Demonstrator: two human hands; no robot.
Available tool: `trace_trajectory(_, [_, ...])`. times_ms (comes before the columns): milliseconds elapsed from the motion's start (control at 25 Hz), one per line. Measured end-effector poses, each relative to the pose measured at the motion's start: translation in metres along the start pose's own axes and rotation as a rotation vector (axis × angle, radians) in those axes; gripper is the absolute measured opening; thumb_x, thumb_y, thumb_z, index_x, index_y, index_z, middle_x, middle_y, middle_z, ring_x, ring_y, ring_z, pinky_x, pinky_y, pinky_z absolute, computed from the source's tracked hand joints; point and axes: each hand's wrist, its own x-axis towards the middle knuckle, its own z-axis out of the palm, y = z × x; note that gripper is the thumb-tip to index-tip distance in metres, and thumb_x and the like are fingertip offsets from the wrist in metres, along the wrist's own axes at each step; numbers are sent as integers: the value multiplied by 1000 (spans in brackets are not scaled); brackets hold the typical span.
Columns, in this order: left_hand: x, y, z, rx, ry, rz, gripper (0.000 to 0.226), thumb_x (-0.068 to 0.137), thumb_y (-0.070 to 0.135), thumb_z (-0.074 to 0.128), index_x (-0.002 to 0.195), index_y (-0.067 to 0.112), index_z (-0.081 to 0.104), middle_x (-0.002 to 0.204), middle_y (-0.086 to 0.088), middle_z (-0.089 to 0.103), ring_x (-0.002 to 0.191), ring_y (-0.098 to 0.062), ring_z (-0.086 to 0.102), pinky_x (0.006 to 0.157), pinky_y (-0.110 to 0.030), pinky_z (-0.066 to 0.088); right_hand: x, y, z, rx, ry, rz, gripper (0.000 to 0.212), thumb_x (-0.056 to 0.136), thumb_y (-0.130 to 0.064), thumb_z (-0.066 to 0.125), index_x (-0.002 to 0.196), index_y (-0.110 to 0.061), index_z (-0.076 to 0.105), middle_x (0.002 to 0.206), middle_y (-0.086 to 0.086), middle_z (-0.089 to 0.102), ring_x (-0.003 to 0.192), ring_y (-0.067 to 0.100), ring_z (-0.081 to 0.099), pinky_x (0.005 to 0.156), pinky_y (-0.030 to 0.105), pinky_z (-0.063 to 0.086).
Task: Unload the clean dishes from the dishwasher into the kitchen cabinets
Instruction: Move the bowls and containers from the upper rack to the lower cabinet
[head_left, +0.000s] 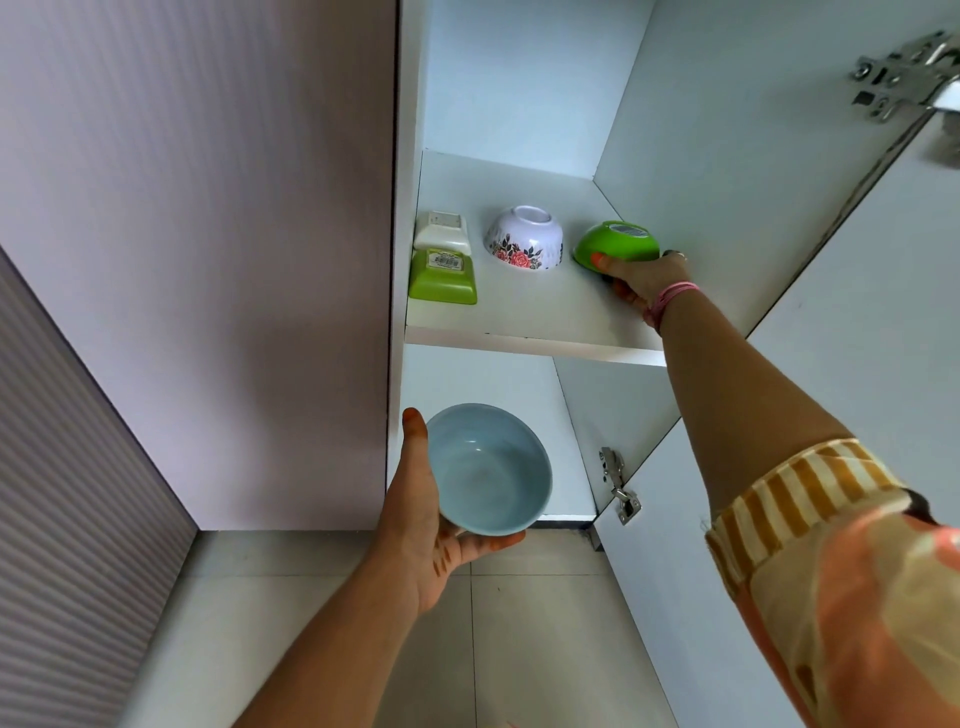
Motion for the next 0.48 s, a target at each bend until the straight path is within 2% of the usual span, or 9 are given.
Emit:
trace_trajectory(80, [1, 1, 0, -3, 1, 0, 62, 85, 69, 42, 123, 22, 55, 114, -20, 61, 99, -40, 64, 66, -56, 57, 1, 0, 3, -248, 50, -24, 84, 61, -40, 87, 124, -12, 39, 82, 0, 63, 59, 11, 57, 40, 23, 43])
trace_trajectory(160, [2, 1, 0, -7, 3, 0, 61, 85, 69, 42, 121, 22, 56, 114, -20, 62, 99, -40, 64, 67, -56, 57, 5, -1, 5, -312, 85, -49, 84, 59, -44, 86, 122, -11, 41, 89, 4, 66, 53, 10, 55, 32, 18, 36])
trace_trajectory(360, [5, 2, -2, 1, 13, -2, 61, 84, 69, 43, 121, 22, 56, 114, -21, 62, 99, -40, 64, 69, -58, 56, 8, -4, 2, -431, 62, -63, 86, 62, -45, 84, 125, -10, 39, 68, 0, 57, 48, 11, 52, 29, 16, 33])
trace_trajectory(480, [5, 3, -4, 3, 7, -4, 62, 85, 70, 42, 122, 22, 56, 114, -21, 62, 99, -40, 65, 70, -58, 56, 12, -2, 0, -497, 68, -76, 86, 62, -48, 83, 125, -8, 40, 64, -1, 56, 47, 11, 51, 35, 24, 36])
